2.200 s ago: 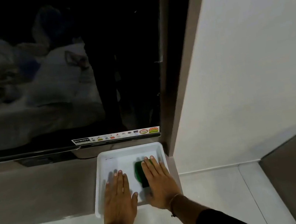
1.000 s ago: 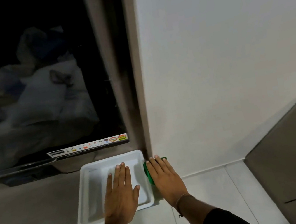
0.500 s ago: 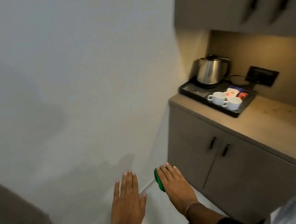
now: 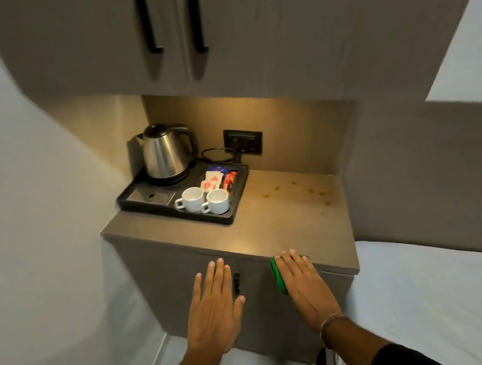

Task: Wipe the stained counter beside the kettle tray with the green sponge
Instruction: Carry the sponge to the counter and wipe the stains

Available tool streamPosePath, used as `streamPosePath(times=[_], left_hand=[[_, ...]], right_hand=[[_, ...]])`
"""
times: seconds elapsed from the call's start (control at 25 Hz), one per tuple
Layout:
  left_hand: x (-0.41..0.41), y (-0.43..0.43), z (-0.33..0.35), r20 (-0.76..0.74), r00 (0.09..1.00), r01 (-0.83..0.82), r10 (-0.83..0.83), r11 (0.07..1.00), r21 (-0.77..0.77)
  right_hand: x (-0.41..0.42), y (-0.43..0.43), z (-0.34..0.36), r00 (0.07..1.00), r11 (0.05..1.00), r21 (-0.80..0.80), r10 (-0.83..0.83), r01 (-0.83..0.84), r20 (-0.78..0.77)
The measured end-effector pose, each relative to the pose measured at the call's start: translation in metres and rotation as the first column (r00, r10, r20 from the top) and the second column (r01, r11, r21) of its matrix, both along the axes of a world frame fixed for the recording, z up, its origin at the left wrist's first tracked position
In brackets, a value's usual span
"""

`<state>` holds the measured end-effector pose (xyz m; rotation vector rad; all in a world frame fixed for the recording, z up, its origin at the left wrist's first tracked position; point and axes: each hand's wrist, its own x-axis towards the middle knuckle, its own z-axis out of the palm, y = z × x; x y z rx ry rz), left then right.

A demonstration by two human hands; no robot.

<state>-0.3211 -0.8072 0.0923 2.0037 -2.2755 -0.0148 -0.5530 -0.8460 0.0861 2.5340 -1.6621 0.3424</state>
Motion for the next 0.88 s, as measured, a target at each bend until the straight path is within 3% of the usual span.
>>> streamPosePath(times=[0.28,0.44,0.72,0.88], left_hand=[[-0.057,-0.165,-0.015,-0.082,0.972,0.225,-0.220,0.973,0.057],[-0.074,-0.226,-0.030,-0.086,0.960,0.274,-0.268,0.958,0.078],[-0.081,-0.257,-0.050,-0.145,0.946,0.307,-0.289,0.944,0.120],[-0.078,-0.255,-0.054,-0.180,0.940,0.312,-0.290,0.943,0.114]], right_hand=[[-0.057,-0.111,-0.006,0.973,0.957,0.178,-0.216,0.228,-0.085],[-0.068,-0.153,-0.008,0.954,0.918,0.259,-0.284,0.301,-0.102],[-0.082,-0.167,-0.012,0.968,0.890,0.383,-0.240,0.248,-0.070],[-0.063,-0.165,-0.019,0.909,0.862,0.326,-0.416,0.389,0.016]])
